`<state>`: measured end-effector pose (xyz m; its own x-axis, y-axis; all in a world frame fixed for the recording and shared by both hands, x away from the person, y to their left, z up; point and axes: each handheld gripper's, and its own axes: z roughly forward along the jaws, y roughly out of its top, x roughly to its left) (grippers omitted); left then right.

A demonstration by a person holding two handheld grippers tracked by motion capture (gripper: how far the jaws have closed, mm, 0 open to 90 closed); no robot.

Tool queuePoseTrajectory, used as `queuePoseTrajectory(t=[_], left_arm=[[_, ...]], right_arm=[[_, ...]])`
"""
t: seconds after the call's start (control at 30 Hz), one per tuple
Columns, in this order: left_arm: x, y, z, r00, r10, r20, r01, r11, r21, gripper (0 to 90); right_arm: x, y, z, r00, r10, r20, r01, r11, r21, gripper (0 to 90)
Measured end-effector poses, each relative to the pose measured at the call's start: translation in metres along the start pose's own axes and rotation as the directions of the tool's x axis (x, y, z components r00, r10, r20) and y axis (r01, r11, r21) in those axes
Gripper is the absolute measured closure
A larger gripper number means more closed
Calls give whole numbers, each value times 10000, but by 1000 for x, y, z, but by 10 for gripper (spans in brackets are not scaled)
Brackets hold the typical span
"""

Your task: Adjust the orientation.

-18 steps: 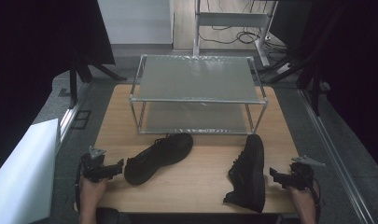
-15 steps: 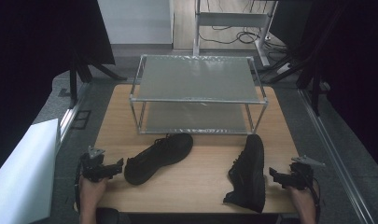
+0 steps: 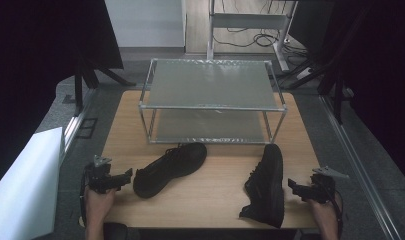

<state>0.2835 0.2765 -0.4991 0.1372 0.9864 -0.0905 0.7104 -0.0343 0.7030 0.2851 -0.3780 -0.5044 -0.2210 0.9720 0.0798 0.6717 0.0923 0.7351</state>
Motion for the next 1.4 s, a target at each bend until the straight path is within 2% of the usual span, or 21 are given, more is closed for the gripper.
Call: queuePoseTrajectory(t=[0.17, 0.4, 0.5, 0.83, 1.0, 1.23, 1.4], left_arm=[[1, 1, -1, 10000, -72, -4, 72, 9999, -156, 0], [2, 3, -1, 9999, 19, -156, -22, 9998, -215, 0], [3, 4, -1, 10000, 17, -75, -19, 9996, -264, 0], [0, 10, 9, 9992, 323, -222, -326, 9994, -135, 0], [-2, 8, 14, 9989, 448, -112, -447, 9990, 39, 0], [-4, 7, 15, 9981, 490, 370, -492, 9988, 69, 29], [-13, 6, 14, 9919, 953, 834, -977, 9949, 253, 27]], right_arm=[[1, 0, 1, 10000, -17, -48, 17, 10000, 72, 0], [2, 0, 2, 9999, 22, -145, -20, 9999, 152, 0], [1, 0, 3, 9998, 47, -191, -43, 9998, 195, 0], [3, 0, 4, 9995, 78, -305, -71, 9997, 246, 0], [3, 0, 5, 9993, 63, -371, -54, 9997, 247, 0], [3, 0, 6, 9988, 89, -475, -77, 9996, 258, 0], [3, -1, 7, 9982, 116, -597, -99, 9996, 282, 0]])
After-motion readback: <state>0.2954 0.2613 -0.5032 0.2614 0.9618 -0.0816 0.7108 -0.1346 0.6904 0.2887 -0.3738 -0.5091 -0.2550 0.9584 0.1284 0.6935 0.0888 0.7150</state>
